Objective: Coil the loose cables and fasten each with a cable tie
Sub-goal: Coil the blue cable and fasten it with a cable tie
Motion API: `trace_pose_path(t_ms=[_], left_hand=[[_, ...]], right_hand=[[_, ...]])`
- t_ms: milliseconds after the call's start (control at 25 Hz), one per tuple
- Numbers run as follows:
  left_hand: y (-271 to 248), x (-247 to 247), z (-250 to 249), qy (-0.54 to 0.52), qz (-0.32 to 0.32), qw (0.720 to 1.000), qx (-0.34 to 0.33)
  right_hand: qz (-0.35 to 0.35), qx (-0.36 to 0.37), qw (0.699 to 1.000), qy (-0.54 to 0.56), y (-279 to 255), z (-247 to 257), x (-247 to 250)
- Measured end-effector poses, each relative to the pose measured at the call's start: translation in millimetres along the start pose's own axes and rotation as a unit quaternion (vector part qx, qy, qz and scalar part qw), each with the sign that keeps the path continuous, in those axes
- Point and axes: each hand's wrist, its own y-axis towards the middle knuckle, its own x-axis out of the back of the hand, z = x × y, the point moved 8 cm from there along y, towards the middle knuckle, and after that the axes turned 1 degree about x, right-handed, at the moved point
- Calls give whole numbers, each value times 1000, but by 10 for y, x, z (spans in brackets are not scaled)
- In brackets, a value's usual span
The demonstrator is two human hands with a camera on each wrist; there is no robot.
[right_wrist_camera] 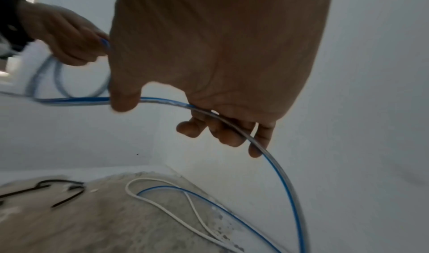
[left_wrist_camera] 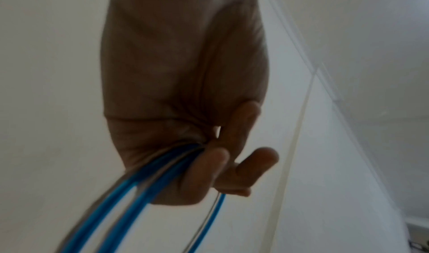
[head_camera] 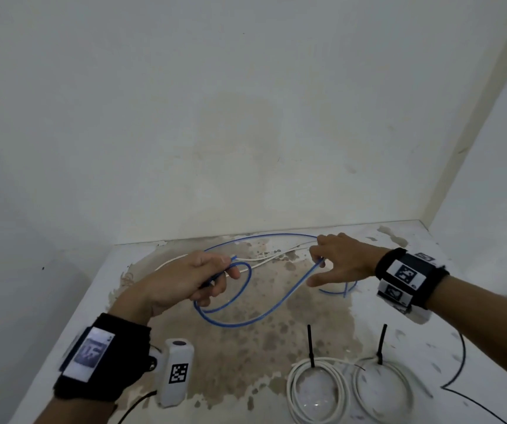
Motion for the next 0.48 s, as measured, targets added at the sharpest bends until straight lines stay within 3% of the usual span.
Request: trace_pose_path(t_ms=[160,280,360,400,440,480], left_hand=[[111,110,91,6,-68,997,20],[181,-24,146,-49,-75,995,38],[263,-133,160,-113,-102,988,31],[314,-169,176,-152,-123,980,27],[368,-194,204,-193,-145,970,23],[420,-218,230,-233,-165,958,17]], right_hand=[[-105,71,983,-133,-98,427,192],[-134,-29,973,-188,-62,440,340],[-186,-110,974,-74,-75,448,454],[-211,-126,967,60,-90,471,463],[-224,-129,938,232,-89,506,413],[-222,-127,883,393,-91,586,325]])
